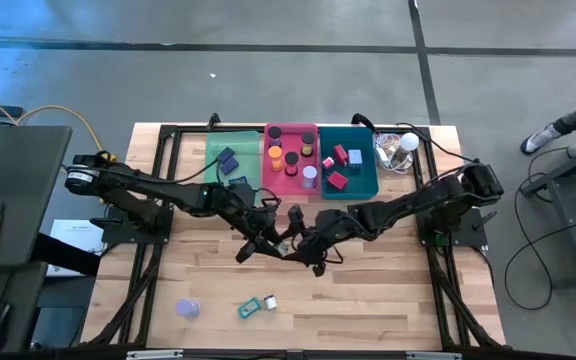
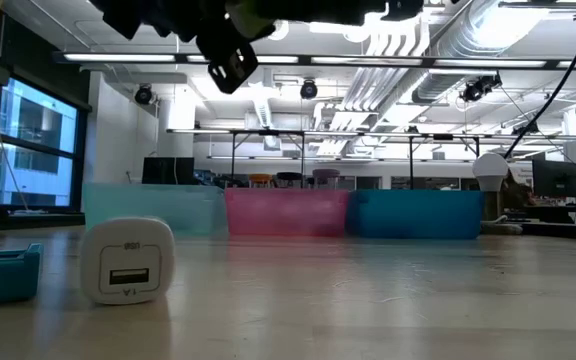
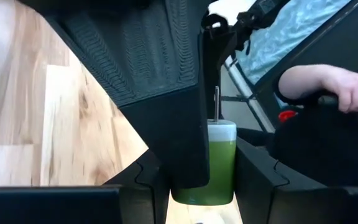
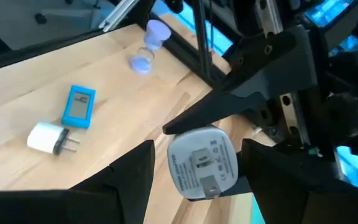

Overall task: Pick & Place Office items
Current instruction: Put the green charger adapter into the blue bin

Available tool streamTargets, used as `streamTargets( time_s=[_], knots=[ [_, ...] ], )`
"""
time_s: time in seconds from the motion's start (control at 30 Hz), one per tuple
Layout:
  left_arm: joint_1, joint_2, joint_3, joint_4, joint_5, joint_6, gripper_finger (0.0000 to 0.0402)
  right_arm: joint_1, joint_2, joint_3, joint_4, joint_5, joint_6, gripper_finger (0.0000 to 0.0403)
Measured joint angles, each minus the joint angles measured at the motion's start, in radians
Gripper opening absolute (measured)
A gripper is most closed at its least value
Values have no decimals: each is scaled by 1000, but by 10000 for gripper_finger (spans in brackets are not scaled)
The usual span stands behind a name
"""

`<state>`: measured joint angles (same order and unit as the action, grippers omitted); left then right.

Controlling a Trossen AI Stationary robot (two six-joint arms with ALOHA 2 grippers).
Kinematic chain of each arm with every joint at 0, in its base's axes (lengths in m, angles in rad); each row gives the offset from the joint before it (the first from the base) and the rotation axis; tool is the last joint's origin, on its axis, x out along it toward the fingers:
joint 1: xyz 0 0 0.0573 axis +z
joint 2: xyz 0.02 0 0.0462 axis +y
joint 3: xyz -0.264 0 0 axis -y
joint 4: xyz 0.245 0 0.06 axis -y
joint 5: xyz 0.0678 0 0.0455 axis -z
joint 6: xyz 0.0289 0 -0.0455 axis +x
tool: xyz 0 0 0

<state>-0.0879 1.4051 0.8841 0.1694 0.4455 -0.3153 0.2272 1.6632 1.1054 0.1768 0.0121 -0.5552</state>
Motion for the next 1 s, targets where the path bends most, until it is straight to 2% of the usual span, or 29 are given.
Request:
streamTargets(
  time_s=[0.13,0.27,0.57,1.0],
  knots=[
    [4,5,0,11,-6,0,122,-6,14,0,28,-66,-7,229],
    [15,26,0,14,-6,-16,122,-5,22,-1,26,-68,-26,220],
    [36,47,0,30,57,-60,138,-5,27,0,16,-53,-60,122],
    [33,45,0,52,73,-79,144,9,26,1,14,-36,-49,121]
  ],
)
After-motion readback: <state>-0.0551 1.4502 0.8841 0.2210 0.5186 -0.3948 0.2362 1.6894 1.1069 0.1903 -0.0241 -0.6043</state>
